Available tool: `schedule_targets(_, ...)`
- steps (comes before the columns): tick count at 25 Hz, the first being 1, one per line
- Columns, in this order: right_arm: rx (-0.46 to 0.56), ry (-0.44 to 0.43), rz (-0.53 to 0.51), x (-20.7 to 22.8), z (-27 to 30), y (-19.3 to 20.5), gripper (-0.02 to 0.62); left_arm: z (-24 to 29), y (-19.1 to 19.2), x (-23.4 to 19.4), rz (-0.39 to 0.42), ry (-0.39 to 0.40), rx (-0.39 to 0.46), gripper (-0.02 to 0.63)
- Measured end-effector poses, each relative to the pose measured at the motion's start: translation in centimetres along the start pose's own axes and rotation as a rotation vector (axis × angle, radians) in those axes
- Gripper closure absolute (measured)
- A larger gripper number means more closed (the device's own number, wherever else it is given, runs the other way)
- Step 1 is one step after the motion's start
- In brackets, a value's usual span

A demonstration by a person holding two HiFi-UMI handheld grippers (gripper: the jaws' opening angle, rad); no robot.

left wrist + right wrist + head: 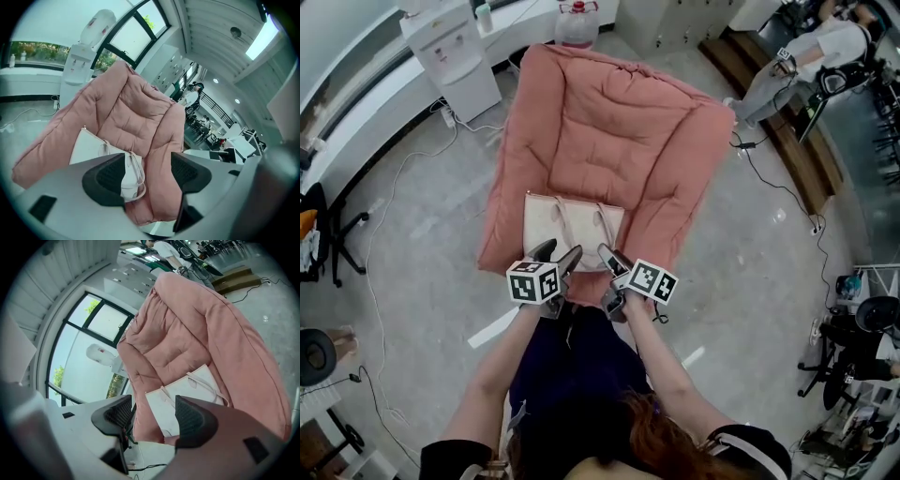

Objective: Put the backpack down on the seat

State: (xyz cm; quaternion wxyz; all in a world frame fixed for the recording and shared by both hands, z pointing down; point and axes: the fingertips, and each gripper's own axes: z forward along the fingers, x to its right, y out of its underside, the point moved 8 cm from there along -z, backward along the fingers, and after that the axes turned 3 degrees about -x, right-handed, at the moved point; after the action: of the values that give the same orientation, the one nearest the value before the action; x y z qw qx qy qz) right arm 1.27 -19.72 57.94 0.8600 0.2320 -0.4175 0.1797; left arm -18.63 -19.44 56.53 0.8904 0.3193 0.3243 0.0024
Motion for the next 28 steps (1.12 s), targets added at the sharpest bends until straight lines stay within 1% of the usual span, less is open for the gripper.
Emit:
schedule_targets(4, 0.049, -0.036, -0.03, -2.1, -2.0, -0.5, 0.313, -1.7, -1.0, 1.6, 0.083, -0.003, 0.024, 0.31)
schedule_targets(8, 0.093, -0.056, -0.072, -3.8, -4.0, -0.9, 0.313, -3.1, -1.6, 4.2, 0.205, -0.002, 0.048, 0.31)
schedule_targets(11, 0.137, -0.056, -0.155, -5.3, -5.2, -1.4, 0.313, -3.6, -2.3, 6.0, 0.228, 0.03, 0.076, 0.31)
schedule_targets(14, 0.155, -0.078, -0.223, -6.7, -5.6, -1.6, 0.313, -4.0, -3.5, 7.3, 0.256, 0.04, 0.113, 0.31)
schedule_targets(17, 0.167, -0.109, -0.275, -8.2, -6.1, -2.0, 0.313, -4.2, -4.8, 8.5, 0.297, 0.044, 0.157, 0.31)
schedule_targets(19, 0.192, -0.127, -0.296, -9.1, -6.7, -2.3, 0.313, -4.5, -5.6, 9.2, 0.332, 0.063, 0.191, 0.311)
schedule_targets(20, 0.206, -0.126, -0.302, -9.4, -7.1, -2.3, 0.313, -4.7, -5.9, 9.6, 0.349, 0.075, 0.209, 0.311)
schedule_targets(22, 0.238, -0.089, -0.323, -9.9, -7.8, -2.1, 0.316, -5.2, -6.1, 10.0, 0.372, 0.088, 0.237, 0.313)
schedule_targets(23, 0.26, -0.059, -0.344, -10.0, -8.2, -2.0, 0.349, -5.5, -6.1, 10.1, 0.38, 0.084, 0.25, 0.324)
schedule_targets(24, 0.283, -0.03, -0.368, -10.1, -8.6, -1.9, 0.456, -5.8, -6.1, 10.3, 0.389, 0.074, 0.267, 0.358)
schedule_targets(25, 0.304, -0.013, -0.391, -10.3, -9.1, -1.7, 0.537, -6.2, -6.1, 10.4, 0.397, 0.061, 0.29, 0.422)
schedule_targets(26, 0.32, -0.015, -0.408, -10.4, -9.4, -1.6, 0.539, -6.6, -6.2, 10.5, 0.405, 0.05, 0.312, 0.519)
schedule_targets(27, 0.334, -0.036, -0.415, -10.6, -9.6, -1.5, 0.546, -6.9, -6.3, 10.7, 0.411, 0.046, 0.328, 0.568)
schedule_targets(28, 0.349, -0.067, -0.413, -10.8, -9.9, -1.4, 0.549, -7.1, -6.3, 10.9, 0.415, 0.05, 0.336, 0.578)
